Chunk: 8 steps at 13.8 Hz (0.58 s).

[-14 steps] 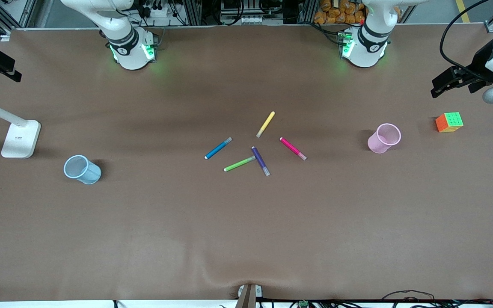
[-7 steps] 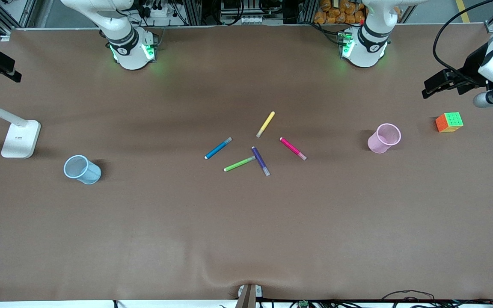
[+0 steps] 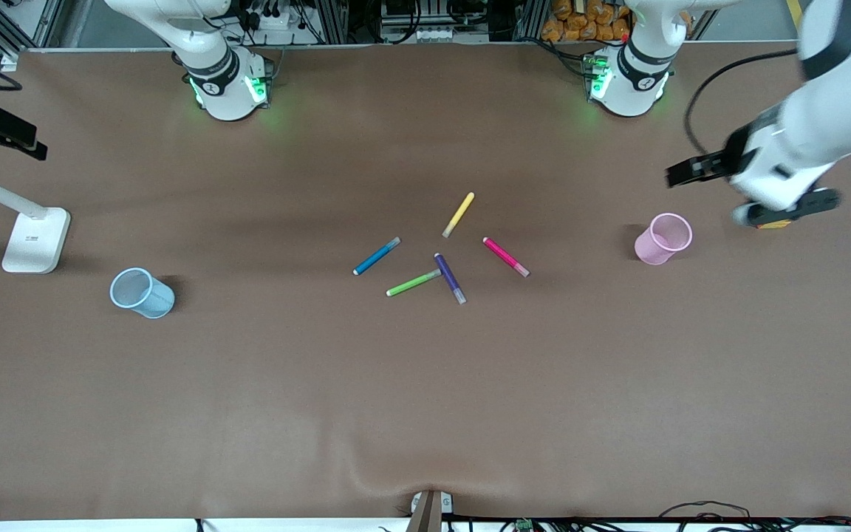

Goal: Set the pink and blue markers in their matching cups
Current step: 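Reach the left gripper to the pink marker while the right gripper reaches the blue marker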

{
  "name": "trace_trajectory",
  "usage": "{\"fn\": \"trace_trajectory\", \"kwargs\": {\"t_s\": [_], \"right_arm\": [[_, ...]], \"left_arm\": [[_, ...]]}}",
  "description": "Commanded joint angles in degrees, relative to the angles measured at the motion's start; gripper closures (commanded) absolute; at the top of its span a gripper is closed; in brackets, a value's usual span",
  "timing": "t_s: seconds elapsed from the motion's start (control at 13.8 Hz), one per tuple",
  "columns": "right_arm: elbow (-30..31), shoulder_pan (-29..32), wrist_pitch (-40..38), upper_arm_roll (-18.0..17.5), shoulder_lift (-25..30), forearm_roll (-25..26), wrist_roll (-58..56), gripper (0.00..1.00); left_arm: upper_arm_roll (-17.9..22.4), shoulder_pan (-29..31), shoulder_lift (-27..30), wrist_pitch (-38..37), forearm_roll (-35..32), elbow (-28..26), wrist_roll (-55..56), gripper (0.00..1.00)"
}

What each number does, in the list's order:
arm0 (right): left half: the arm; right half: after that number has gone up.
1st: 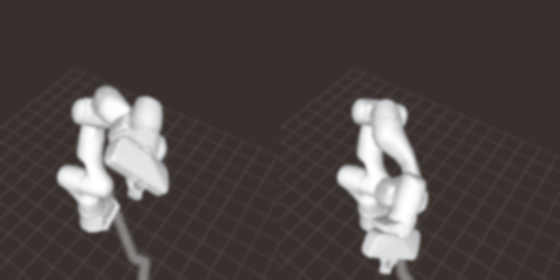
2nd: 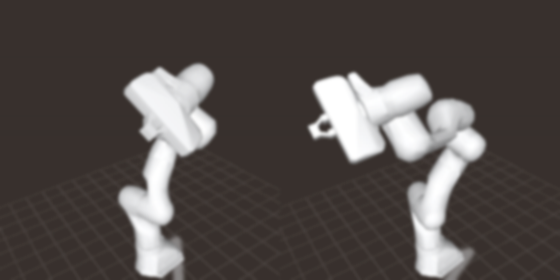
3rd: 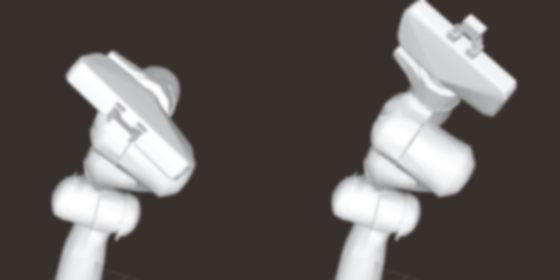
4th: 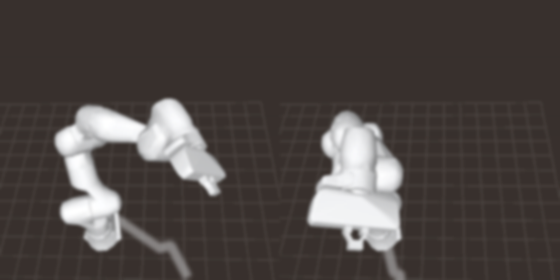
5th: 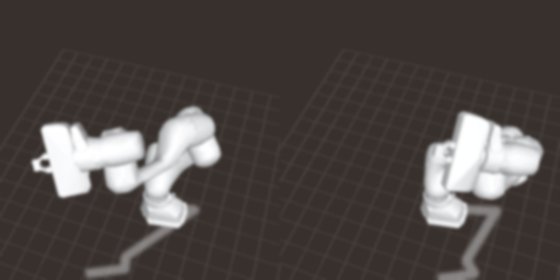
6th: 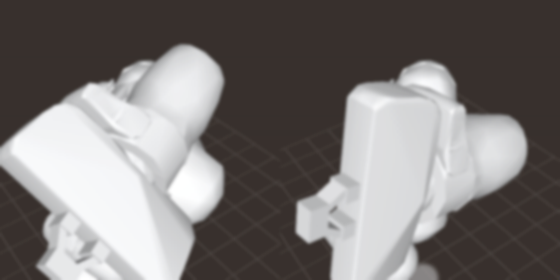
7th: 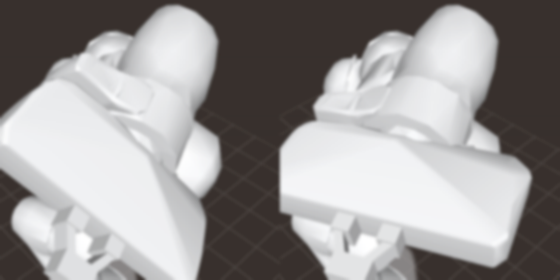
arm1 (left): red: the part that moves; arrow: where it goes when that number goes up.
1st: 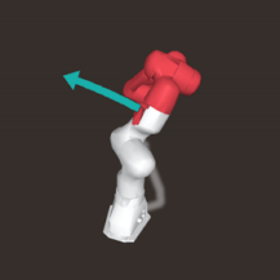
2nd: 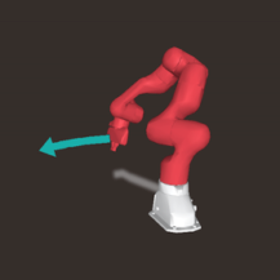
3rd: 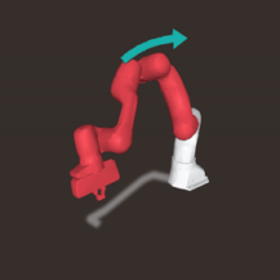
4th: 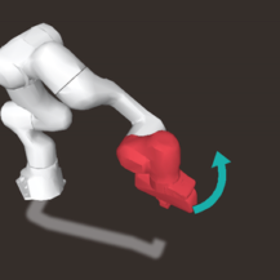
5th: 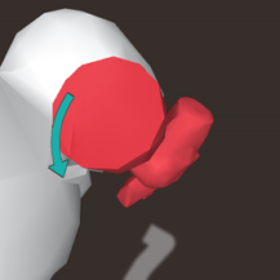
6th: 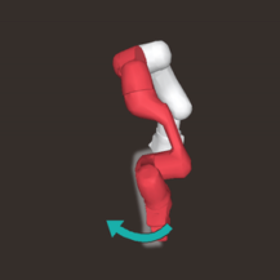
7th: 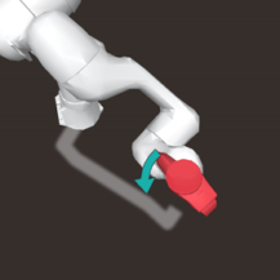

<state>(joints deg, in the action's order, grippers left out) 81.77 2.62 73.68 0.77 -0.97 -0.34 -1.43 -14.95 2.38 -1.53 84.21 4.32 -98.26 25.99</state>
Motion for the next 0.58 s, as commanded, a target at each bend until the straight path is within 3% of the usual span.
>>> {"fn": "trace_trajectory", "kwargs": {"t_s": [0.0, 0.29, 0.51], "right_arm": [[-0.9, 0.3, -0.6, -0.1, -3.1, 1.0, -0.3, 0.0], [-0.5, 0.1, -0.8, -0.1, -4.5, 0.8, 0.2, 0.0], [-0.3, -0.5, -1.7, -0.1, -5.7, 0.1, 0.7, 0.0]], "left_arm": [[-1.9, 0.1, -1.0, 4.5, 2.7, -3.2, 6.9, 0.0], [-3.8, 0.2, -5.8, 9.7, 4.9, -6.8, 11.8, 0.0], [-3.7, 0.1, -6.1, 15.6, 10.3, -11.4, 13.6, 0.0]]}}
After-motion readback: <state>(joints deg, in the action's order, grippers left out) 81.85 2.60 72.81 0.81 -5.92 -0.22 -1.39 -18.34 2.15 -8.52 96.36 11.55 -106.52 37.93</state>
